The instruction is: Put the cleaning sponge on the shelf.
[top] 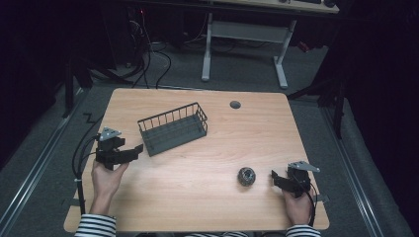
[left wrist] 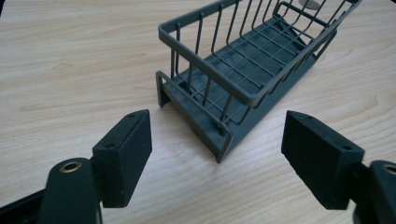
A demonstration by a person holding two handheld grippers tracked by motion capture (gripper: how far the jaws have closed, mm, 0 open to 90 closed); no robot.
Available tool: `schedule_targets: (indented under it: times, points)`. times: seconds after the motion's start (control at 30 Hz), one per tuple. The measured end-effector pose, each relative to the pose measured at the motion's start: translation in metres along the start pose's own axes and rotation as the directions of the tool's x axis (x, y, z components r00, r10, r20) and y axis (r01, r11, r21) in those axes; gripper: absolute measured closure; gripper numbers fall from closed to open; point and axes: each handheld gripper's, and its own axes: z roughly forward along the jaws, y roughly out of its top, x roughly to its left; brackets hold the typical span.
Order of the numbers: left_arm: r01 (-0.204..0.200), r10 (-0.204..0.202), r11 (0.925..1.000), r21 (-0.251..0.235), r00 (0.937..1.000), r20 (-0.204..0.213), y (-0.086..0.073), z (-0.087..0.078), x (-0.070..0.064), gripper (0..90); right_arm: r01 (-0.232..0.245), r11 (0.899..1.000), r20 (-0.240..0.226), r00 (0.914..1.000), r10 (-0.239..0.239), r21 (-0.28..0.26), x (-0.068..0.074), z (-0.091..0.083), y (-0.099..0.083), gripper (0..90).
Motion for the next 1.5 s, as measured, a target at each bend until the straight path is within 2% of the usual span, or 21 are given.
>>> schedule_targets:
  times: [0.17,0.37,0.53,0.7,0.77,0.93,1.03,1.3,1.5]
  points:
    - [0.002,-0.002,1.0000,0.003,1.0000,-0.001,0.012,0.006,-0.001,24.8,0.003,1.000,-0.001,1.0000,-0.003,0.000,0.000,0.000,0.000,30.0]
    - [0.038,-0.038,0.9993,-0.006,0.9992,0.011,0.021,0.013,0.002,25.0,0.002,1.000,-0.002,1.0000,-0.002,0.000,0.000,0.000,0.000,30.0]
    - [0.036,-0.036,0.9993,0.007,0.9993,-0.011,0.027,0.021,0.002,25.1,0.001,1.000,-0.002,1.0000,-0.001,0.000,0.000,0.000,0.000,30.0]
    - [0.058,-0.058,0.9983,-0.004,0.9982,-0.015,0.033,0.030,0.003,27.1,0.003,1.000,-0.002,1.0000,-0.003,0.000,0.000,0.000,0.000,30.0]
    - [0.054,-0.054,0.9985,0.007,0.9981,-0.031,0.034,0.034,0.002,27.2,0.003,1.000,-0.002,1.0000,-0.003,0.000,0.000,0.000,0.000,30.0]
    - [0.052,-0.051,0.9984,0.021,0.9980,-0.037,0.035,0.041,0.000,28.8,0.006,1.000,-0.004,1.0000,-0.006,-0.001,0.000,0.000,0.000,30.0]
    - [0.043,-0.041,0.9980,0.046,0.9982,-0.044,0.034,0.047,-0.001,30.4,0.006,1.000,-0.004,1.0000,-0.006,-0.001,0.000,0.000,0.000,30.0]
    - [0.024,-0.023,0.9984,0.051,0.9995,-0.023,0.035,0.050,-0.002,39.6,0.007,1.000,-0.004,1.0000,-0.007,-0.001,0.000,0.000,0.000,30.0]
    - [0.013,-0.012,0.9979,0.063,0.9996,-0.025,0.035,0.051,-0.003,47.8,0.007,1.000,-0.005,1.0000,-0.007,-0.001,0.000,0.000,0.000,30.0]
